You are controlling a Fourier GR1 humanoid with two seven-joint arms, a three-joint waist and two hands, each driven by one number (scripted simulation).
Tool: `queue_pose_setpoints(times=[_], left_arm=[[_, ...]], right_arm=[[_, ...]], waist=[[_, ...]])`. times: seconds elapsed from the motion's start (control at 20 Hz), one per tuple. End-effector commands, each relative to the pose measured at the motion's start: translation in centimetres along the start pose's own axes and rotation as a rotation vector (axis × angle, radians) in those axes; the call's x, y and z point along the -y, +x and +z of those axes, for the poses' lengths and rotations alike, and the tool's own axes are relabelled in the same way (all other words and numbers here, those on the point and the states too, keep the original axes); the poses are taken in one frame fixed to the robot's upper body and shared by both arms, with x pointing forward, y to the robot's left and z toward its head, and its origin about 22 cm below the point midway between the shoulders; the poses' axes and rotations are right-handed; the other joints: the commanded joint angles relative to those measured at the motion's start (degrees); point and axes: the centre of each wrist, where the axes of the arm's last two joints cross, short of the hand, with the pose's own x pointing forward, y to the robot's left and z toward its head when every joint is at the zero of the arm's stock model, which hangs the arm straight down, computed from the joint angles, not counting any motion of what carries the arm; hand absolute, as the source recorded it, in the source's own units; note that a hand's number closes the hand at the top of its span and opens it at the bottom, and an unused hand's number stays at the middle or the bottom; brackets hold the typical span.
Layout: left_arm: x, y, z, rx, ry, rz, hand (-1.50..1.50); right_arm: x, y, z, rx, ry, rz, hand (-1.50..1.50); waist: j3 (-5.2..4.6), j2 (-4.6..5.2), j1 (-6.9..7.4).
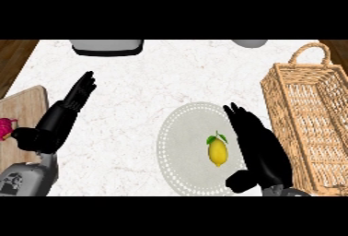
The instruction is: Pick the lemon from the placemat and place it in the basket
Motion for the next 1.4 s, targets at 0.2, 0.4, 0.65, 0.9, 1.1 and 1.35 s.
queue_pose_setpoints(times=[0.2,0.4,0.65,0.9,1.1,1.35], left_arm=[[0.5,-0.5,-0.3,-0.005,0.012,-0.004,0.0],[1.5,-1.4,0.7,0.001,-0.004,0.009,0.0],[0.7,-0.6,-1.1,-0.002,0.0,0.006,0.0],[-0.5,1.1,1.0,-0.011,-0.013,0.003,0.0],[0.8,0.1,0.8,-0.015,-0.002,-0.011,0.0],[0.8,1.2,-0.7,-0.007,0.004,0.002,0.0]], right_arm=[[-2.5,0.1,0.8,0.039,-0.038,-0.017,-1.5],[-3.3,-1.1,0.5,0.062,-0.009,-0.038,-1.5],[-4.7,1.2,0.4,0.081,0.008,-0.021,-1.5],[-1.5,0.0,-0.6,0.022,0.006,0.013,-1.5],[-3.6,0.8,-1.3,0.01,0.018,0.049,-1.5],[-7.0,1.3,-2.0,-0.003,0.041,0.067,-1.5]], waist=[[-0.01,-0.03,-0.15],[-0.01,-0.03,-0.12],[-0.02,-0.01,-0.19],[-0.01,-0.07,0.07],[-0.01,-0.04,0.02],[-0.01,0.0,-0.02]])
